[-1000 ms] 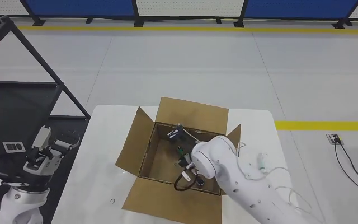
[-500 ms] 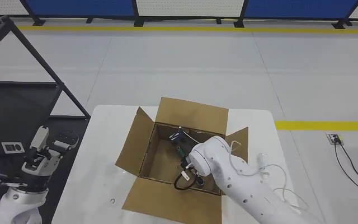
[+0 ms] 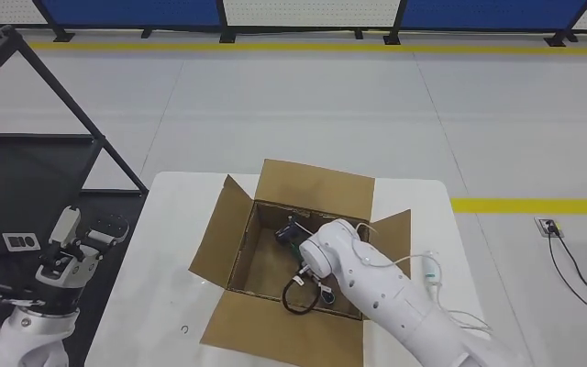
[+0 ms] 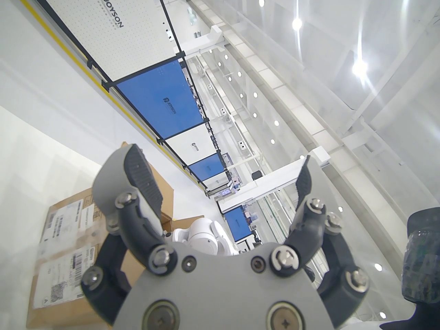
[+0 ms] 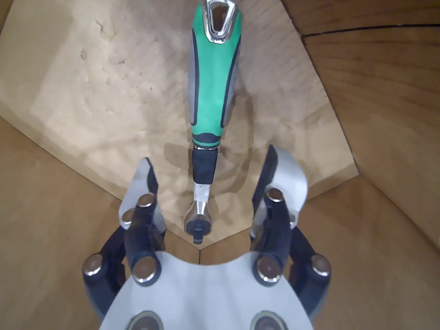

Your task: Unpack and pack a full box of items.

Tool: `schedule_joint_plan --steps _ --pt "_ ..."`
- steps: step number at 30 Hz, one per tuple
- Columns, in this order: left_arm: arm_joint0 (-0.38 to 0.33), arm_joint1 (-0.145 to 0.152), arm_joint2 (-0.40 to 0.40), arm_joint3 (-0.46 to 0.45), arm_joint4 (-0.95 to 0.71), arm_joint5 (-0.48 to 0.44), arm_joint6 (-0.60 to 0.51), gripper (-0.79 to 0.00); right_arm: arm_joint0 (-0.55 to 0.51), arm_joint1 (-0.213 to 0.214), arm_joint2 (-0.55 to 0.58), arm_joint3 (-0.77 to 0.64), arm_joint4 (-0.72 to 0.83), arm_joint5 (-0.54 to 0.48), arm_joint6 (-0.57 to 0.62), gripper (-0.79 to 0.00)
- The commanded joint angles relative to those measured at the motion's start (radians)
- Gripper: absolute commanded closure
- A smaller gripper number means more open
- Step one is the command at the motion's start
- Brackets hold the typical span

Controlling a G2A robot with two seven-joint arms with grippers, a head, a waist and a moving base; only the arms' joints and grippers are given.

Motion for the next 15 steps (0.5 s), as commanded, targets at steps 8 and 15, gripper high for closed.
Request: schedule_joint_plan --steps 8,15 --pt "0.0 0.0 0.0 0.0 0.0 0.0 0.0 -0.785 0.034 -0.049 -0.027 0.115 0.031 -0.017 0.002 -0.243" --pt "0.0 0.0 0.0 0.0 0.0 0.0 0.0 -0.785 0.046 -0.074 -0.032 0.171 0.039 -0.028 -0.003 -0.169"
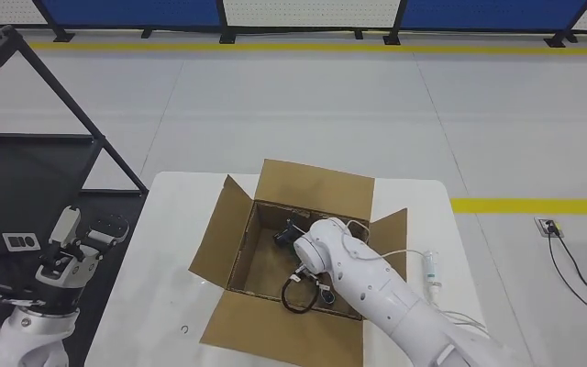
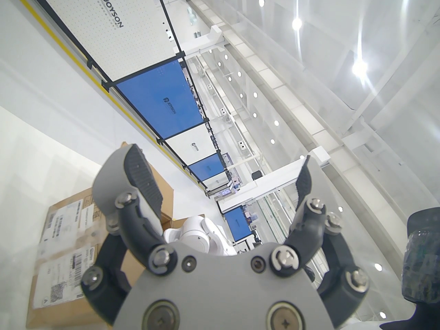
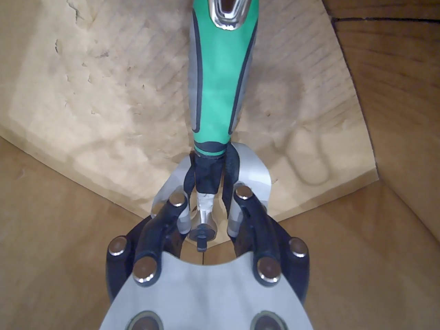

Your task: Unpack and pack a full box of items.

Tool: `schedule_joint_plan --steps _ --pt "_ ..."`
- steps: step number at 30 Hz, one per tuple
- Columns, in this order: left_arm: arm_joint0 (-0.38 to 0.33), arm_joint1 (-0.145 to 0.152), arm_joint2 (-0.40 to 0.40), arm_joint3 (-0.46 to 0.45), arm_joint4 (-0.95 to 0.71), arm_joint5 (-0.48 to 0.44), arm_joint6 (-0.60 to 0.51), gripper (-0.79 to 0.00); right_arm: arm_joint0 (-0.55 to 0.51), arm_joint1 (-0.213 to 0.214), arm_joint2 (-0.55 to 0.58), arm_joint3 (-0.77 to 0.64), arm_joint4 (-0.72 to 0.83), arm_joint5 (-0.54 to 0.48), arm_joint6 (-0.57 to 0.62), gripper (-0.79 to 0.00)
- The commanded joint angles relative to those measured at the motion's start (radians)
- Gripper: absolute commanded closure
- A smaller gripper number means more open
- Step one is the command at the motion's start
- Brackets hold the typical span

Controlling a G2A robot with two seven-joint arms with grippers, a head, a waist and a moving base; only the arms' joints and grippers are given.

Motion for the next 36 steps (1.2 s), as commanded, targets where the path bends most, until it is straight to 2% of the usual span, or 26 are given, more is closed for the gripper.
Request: schedule_joint_plan --steps 1,3,10,15,20,26,34,36 --pt "0.0 0.0 0.0 0.0 0.0 0.0 0.0 -0.785 0.003 -0.006 0.0 0.016 0.003 -0.005 -0.002 -0.148" --pt "0.0 0.0 0.0 0.0 0.0 0.0 0.0 -0.785 0.007 -0.012 0.001 0.031 0.006 -0.009 -0.004 0.0" --pt "0.0 0.0 0.0 0.0 0.0 0.0 0.0 -0.785 0.021 -0.018 0.019 0.016 0.005 -0.031 -0.004 0.0" --pt "0.0 0.0 0.0 0.0 0.0 0.0 0.0 -0.785 -0.003 0.013 0.069 -0.146 -0.027 -0.044 0.026 0.0" --pt "0.0 0.0 0.0 0.0 0.0 0.0 0.0 -0.785 -0.106 0.078 0.159 -0.48 -0.146 0.006 0.12 0.0" --pt "0.0 0.0 0.0 0.0 0.0 0.0 0.0 -0.785 -0.331 0.155 0.311 -0.986 -0.373 0.054 0.171 0.0" --pt "0.0 0.0 0.0 0.0 0.0 0.0 0.0 -0.785 -0.59 0.204 0.516 -1.519 -0.648 0.121 0.214 0.0" --pt "0.0 0.0 0.0 0.0 0.0 0.0 0.0 -0.785 -0.632 0.209 0.582 -1.561 -0.677 0.136 0.191 0.0"
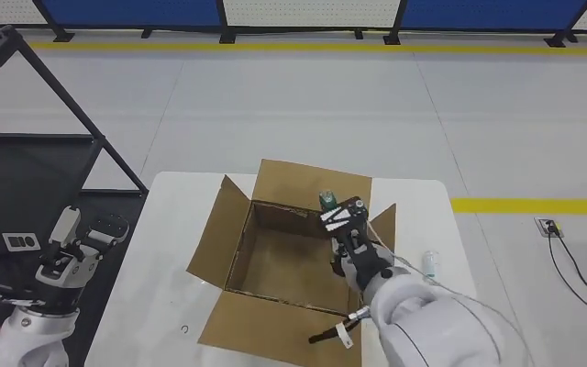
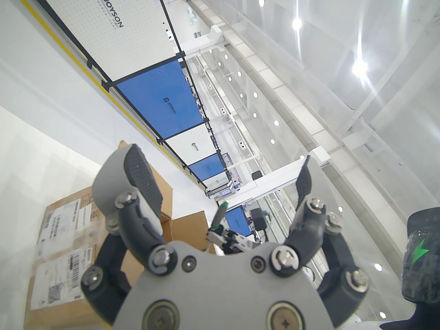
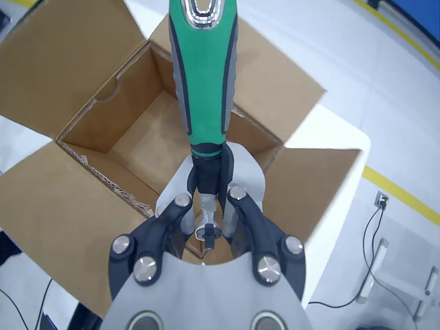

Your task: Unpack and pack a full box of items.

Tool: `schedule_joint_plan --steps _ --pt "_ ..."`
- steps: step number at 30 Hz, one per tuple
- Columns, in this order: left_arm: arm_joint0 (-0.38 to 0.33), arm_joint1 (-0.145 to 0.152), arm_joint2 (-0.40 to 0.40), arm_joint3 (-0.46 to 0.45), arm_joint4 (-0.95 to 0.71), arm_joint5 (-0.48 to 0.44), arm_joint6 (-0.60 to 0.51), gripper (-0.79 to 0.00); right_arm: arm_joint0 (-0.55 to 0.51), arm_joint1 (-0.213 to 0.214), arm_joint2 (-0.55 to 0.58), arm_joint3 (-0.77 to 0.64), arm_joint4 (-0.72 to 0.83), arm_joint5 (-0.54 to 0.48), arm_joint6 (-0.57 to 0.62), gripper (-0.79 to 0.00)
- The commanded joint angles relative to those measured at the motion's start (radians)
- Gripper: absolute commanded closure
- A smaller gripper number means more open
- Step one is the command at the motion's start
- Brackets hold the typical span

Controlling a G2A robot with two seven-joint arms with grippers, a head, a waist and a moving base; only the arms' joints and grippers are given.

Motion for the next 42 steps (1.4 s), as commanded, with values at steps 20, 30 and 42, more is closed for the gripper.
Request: schedule_joint_plan --steps 20,30,42 --pt "0.0 0.0 0.0 0.0 0.0 0.0 0.0 -0.785 -0.369 0.032 0.822 -0.016 0.611 -0.082 -0.12 0.0" --pt "0.0 0.0 0.0 0.0 0.0 0.0 0.0 -0.785 -0.338 0.053 0.719 0.28 0.633 -0.157 -0.077 0.0" --pt "0.0 0.0 0.0 0.0 0.0 0.0 0.0 -0.785 -0.142 0.067 0.49 0.63 0.449 -0.147 -0.046 0.0"
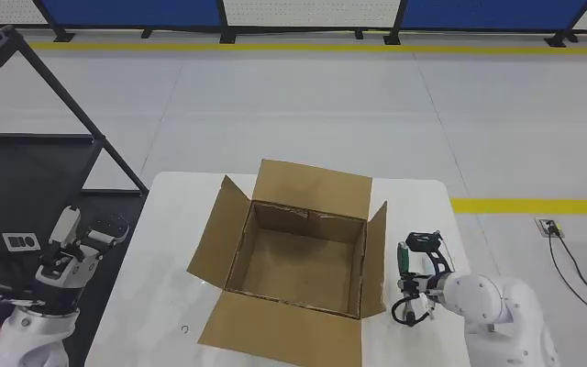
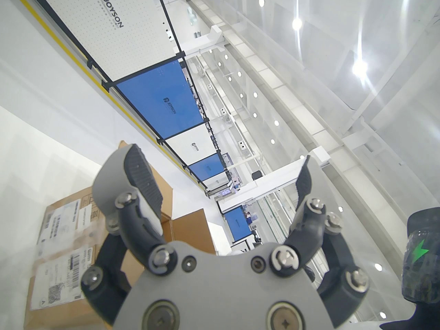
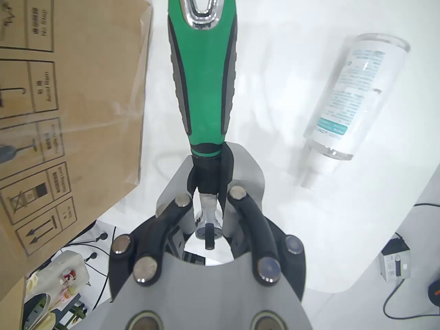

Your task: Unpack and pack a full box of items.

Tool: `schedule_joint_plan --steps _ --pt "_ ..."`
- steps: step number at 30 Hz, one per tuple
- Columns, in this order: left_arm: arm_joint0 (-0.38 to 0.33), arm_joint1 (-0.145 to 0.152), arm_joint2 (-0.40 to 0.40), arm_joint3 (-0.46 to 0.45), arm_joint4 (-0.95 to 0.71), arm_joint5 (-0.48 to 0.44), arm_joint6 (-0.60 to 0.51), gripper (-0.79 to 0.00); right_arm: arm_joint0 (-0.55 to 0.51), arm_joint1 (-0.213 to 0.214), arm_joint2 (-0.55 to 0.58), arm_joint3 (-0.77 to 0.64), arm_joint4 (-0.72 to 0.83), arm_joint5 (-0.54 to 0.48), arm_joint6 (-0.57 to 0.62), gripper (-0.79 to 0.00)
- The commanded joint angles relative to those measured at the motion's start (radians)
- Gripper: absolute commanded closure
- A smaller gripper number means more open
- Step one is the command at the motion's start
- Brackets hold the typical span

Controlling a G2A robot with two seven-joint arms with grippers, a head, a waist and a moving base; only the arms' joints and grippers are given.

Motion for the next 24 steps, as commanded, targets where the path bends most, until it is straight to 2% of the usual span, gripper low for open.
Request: schedule_joint_plan --steps 1,9,13,17,18,24 --pt "0.0 0.0 0.0 0.0 0.0 0.0 0.0 -0.785 0.017 0.002 -0.013 0.029 -0.01 0.002 0.008 0.0" --pt "0.0 0.0 0.0 0.0 0.0 0.0 0.0 -0.785 0.073 0.005 -0.074 0.13 -0.122 0.104 0.015 0.0" --pt "0.0 0.0 0.0 0.0 0.0 0.0 0.0 -0.785 0.097 0.005 -0.09 0.176 -0.124 0.129 0.007 0.0" --pt "0.0 0.0 0.0 0.0 0.0 0.0 0.0 -0.785 0.114 0.006 -0.093 0.227 -0.103 0.132 -0.016 -0.185" --pt "0.0 0.0 0.0 0.0 0.0 0.0 0.0 -0.785 0.116 0.006 -0.093 0.235 -0.098 0.131 -0.022 -0.209" --pt "0.0 0.0 0.0 0.0 0.0 0.0 0.0 -0.785 0.12 0.01 -0.094 0.247 -0.085 0.131 -0.031 -0.252"
